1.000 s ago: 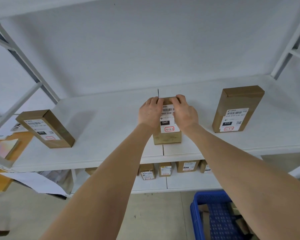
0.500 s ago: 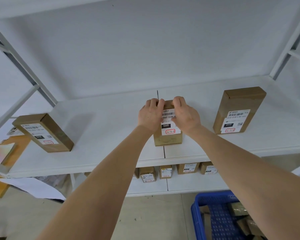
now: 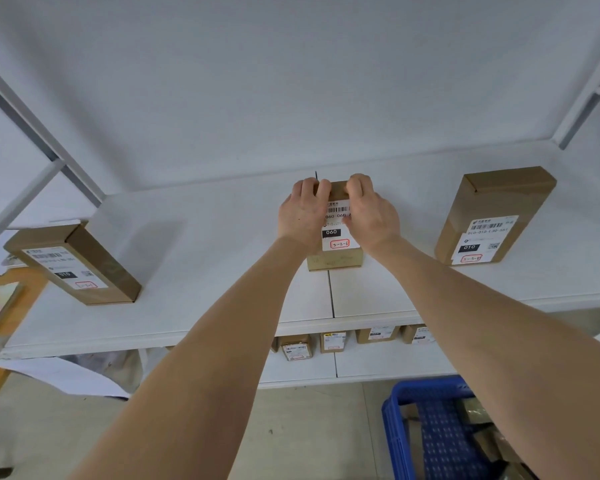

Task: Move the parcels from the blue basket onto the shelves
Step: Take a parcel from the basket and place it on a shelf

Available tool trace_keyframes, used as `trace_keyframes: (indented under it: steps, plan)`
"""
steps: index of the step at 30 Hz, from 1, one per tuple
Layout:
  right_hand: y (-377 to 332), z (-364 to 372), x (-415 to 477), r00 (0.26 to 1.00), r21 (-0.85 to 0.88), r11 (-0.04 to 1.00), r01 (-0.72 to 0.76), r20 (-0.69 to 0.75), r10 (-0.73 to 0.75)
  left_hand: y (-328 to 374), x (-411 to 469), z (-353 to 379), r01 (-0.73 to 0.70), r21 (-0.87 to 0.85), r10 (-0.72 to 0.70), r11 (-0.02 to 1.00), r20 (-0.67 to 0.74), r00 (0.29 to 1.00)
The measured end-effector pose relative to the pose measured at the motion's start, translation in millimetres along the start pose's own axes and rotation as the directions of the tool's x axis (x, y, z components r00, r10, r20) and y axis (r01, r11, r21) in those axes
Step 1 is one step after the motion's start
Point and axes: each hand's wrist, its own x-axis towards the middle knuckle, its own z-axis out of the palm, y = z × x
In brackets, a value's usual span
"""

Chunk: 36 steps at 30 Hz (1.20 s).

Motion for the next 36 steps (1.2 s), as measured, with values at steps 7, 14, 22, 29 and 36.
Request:
trace_keyframes:
  steps: [7,14,22,29,36]
  plan:
    - [-2.7,-2.0,-1.2,1.000,0.006,1.000,-0.015,0.001,0.015,-1.6,-0.1,-4.1,-0.012,-0.003,0.012,1.000,-0.005,1.000]
    - [-4.3,-12.8,-11.8,0.998,-0.028,0.998,-0.057,0.025,0.058,-5.4,-3.9,-11.3,-0.034,-0.014,0.033,0.999,-0.018,0.999]
    - [-2.5,-28.0,-27.0,0.993,-0.091,0.991,-0.101,0.047,0.105,-2.1,-9.7,-21.9,0.015,-0.012,-0.014,1.000,0.063,0.998]
    - [2.7,-45.7,-47.0,0.991,-0.120,0.985,-0.125,0.038,0.131,17.8,-21.3,-38.2,-0.008,0.008,0.007,1.000,0.100,0.995]
    - [27.1,-57.9,-82.7,0.987,-0.159,0.975,-0.156,0.013,0.160,68.1,-34.2,-42.7,-0.190,0.026,0.189,0.981,0.024,0.982]
